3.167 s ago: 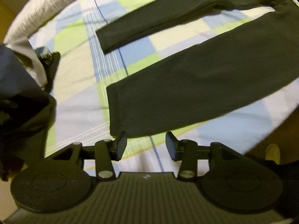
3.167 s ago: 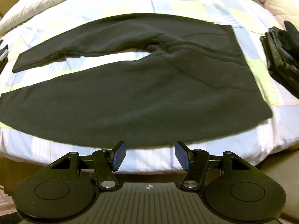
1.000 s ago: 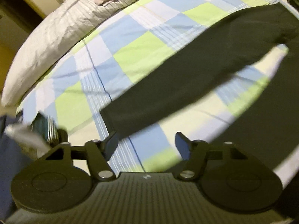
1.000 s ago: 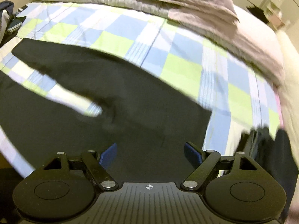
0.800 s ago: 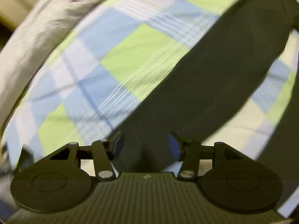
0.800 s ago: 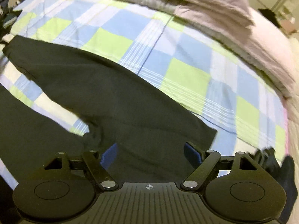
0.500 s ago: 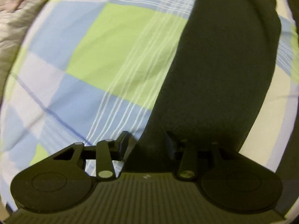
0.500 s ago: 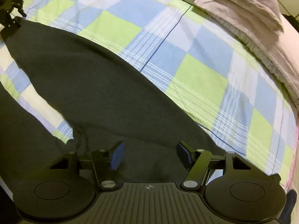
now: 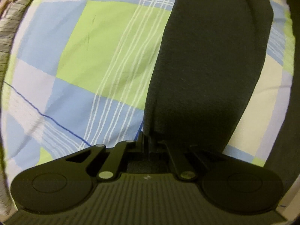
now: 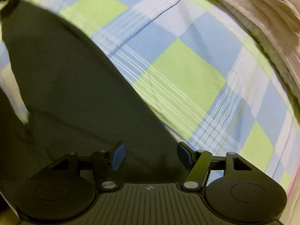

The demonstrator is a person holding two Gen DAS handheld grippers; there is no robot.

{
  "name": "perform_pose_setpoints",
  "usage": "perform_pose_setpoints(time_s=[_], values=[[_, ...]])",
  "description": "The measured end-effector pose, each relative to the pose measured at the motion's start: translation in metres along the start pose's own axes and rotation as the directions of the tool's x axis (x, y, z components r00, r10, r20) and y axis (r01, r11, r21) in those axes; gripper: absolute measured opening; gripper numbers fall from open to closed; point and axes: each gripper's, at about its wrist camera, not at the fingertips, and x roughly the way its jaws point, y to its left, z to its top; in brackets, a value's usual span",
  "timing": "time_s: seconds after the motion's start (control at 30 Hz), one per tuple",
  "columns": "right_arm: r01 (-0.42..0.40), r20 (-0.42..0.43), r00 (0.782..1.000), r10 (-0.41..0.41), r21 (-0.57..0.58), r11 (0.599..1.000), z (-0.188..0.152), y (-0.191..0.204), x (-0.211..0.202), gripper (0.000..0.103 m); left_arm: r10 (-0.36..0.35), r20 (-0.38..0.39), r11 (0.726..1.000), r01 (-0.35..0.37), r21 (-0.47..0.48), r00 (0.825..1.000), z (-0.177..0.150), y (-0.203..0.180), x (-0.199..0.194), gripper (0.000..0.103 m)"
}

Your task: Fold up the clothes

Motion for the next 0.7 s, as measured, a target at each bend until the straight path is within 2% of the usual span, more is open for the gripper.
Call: perform_pose_setpoints(time_s=[0.13, 0.3, 0.33, 0.43, 0.47, 0.6, 0.7], values=[[-0.052, -0.049, 0.998, 0.045, -0.134, 0.990, -0.003, -0.027, 0.033, 0.065, 0.049, -0.029, 0.999, -0.048, 0.013, 0.998, -0.003, -0.016, 0.000, 0.001], [-0.136, -0.087, 0.988, 0.127, -0.110, 0.984, -0.005, -0.049, 0.058, 0.063, 0.104, -0.054, 0.994, -0.103, 0.022, 0.993, 0.000, -0.023, -0.003, 0.001], [-0.153, -0.094, 0.985, 0.143, -0.105, 0.983, -0.006, -0.053, 0.063, 0.057, 0.111, -0.059, 0.994, -0.110, 0.025, 0.992, 0.002, -0.023, -0.004, 0.001], [-0.203, -0.116, 0.974, 0.192, -0.089, 0.975, -0.007, -0.066, 0.079, 0.029, 0.132, -0.074, 0.991, -0.129, 0.035, 0.989, 0.009, -0.025, -0.008, 0.001], [-0.219, -0.123, 0.970, 0.209, -0.084, 0.972, -0.008, -0.071, 0.084, 0.008, 0.138, -0.077, 0.990, -0.136, 0.036, 0.987, 0.009, -0.025, -0.010, 0.001], [-0.120, -0.038, 0.992, 0.117, -0.109, 0.987, -0.021, -0.060, 0.047, 0.003, 0.200, -0.049, 0.979, -0.201, -0.020, 0.979, 0.006, -0.024, -0.047, 0.001], [-0.006, 0.073, 0.997, 0.015, -0.121, 0.993, -0.039, -0.046, 0.003, 0.003, 0.281, 0.001, 0.955, -0.279, -0.099, 0.960, 0.003, -0.032, -0.094, 0.001]])
